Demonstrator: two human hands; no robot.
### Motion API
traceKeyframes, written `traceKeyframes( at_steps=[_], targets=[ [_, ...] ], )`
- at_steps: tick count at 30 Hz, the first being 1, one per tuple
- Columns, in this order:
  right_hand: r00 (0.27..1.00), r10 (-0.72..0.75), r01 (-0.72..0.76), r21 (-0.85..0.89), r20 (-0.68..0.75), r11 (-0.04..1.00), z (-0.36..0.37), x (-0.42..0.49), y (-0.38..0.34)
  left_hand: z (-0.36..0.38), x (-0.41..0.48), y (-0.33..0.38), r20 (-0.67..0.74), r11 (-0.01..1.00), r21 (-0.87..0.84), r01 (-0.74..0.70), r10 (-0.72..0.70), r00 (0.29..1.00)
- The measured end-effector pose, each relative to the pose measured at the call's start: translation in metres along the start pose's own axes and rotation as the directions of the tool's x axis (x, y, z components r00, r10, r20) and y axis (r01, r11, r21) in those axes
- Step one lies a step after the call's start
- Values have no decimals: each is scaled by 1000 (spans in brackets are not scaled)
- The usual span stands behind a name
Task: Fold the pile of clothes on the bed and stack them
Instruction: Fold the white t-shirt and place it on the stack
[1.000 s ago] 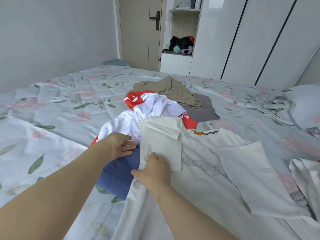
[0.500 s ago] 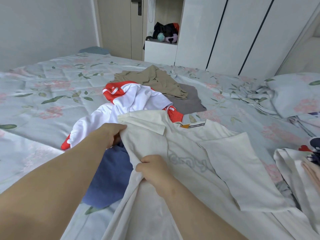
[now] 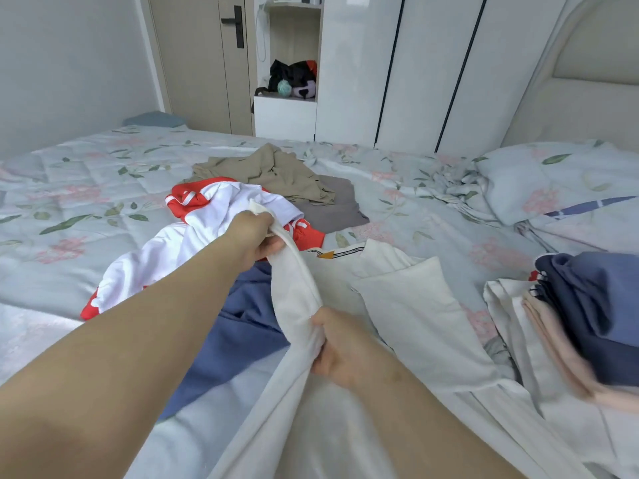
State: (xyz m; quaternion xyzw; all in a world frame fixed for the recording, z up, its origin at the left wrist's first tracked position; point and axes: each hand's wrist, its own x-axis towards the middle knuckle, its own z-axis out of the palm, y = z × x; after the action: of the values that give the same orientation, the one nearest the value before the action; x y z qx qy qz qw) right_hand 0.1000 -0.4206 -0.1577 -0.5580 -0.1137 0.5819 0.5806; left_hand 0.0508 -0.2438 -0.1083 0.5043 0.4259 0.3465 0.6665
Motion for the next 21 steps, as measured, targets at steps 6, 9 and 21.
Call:
traceKeyframes(
  at_steps=[6,9,21],
  targets=[
    [962,-98,119,69,-253,991,-103,-34,-30,113,-27,-9,151,997,-21,70,-66,986],
    [896,-140,171,37,-422,985,-161,-42,-44,171,-40,-23,242,996,-22,82,-75,967],
    [738,-309,117,-338,-599,934,-241,-11,-24,182,-42,-129,295,679,617,-398,270,917]
  ],
)
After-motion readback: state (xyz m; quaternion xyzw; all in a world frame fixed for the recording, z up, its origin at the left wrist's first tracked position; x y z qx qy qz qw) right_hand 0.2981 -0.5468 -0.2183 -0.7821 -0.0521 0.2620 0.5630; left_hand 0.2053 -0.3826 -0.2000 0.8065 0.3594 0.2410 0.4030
